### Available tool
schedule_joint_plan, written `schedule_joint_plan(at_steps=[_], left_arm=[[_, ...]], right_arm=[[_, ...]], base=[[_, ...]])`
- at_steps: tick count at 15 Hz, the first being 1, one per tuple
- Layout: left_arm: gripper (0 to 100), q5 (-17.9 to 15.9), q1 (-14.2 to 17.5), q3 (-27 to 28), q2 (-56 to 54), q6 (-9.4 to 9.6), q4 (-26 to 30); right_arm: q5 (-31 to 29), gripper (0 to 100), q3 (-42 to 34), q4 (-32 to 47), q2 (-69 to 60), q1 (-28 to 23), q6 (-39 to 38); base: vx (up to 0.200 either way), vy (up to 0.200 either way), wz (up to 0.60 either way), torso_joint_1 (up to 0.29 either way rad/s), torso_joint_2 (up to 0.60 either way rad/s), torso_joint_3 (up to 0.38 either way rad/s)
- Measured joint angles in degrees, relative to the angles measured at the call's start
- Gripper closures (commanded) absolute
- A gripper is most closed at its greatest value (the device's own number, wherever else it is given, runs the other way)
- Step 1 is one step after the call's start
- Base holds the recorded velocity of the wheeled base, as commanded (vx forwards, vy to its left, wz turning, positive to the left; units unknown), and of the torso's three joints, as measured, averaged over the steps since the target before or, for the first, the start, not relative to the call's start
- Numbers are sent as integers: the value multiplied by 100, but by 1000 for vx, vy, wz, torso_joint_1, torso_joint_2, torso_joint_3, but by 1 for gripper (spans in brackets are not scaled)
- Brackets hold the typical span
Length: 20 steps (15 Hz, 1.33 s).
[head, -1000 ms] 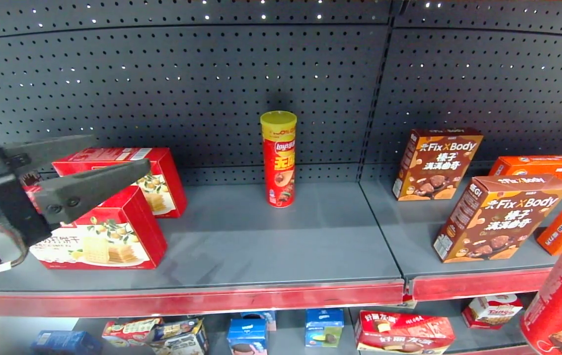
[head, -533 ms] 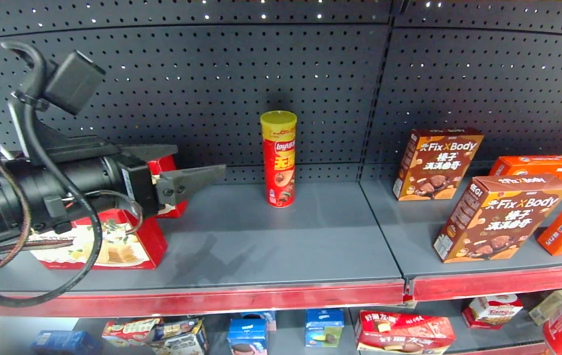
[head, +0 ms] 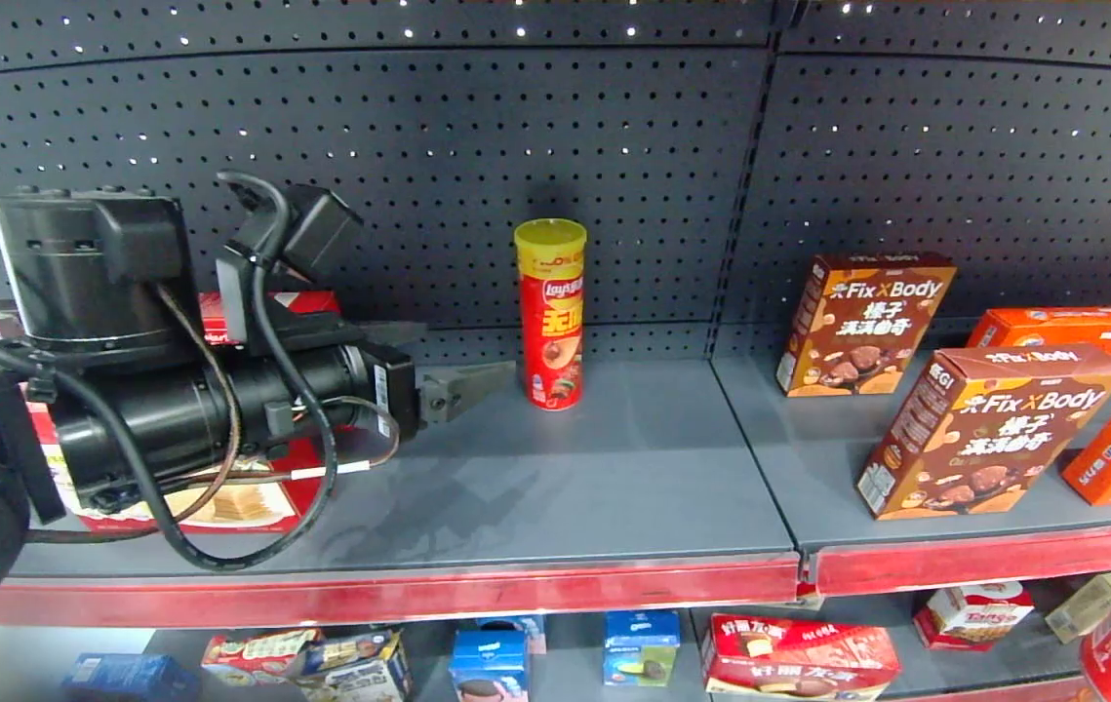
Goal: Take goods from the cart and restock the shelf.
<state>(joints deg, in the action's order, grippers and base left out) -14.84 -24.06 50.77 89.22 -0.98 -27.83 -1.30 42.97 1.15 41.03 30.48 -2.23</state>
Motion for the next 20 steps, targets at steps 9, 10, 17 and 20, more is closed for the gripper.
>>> schedule_joint_plan(at_steps=[9, 10, 17, 20], left_arm=[[0, -304, -13, 182, 945, 5, -870], [0, -319, -7, 261, 1031, 5, -898], [0, -649, 48, 716, 1664, -30, -1582], [0, -747, 185, 864, 1943, -26, -1712]], right_arm=[[0, 100, 30, -9, 30, 0, 0], [0, 100, 51, -11, 39, 0, 2], [16, 100, 226, -11, 80, 0, -15], [11, 100, 280, -13, 127, 0, -15]], base=[[0, 0, 0, 0, 0, 0], [0, 0, 0, 0, 0, 0], [0, 0, 0, 0, 0, 0], [0, 0, 0, 0, 0, 0]])
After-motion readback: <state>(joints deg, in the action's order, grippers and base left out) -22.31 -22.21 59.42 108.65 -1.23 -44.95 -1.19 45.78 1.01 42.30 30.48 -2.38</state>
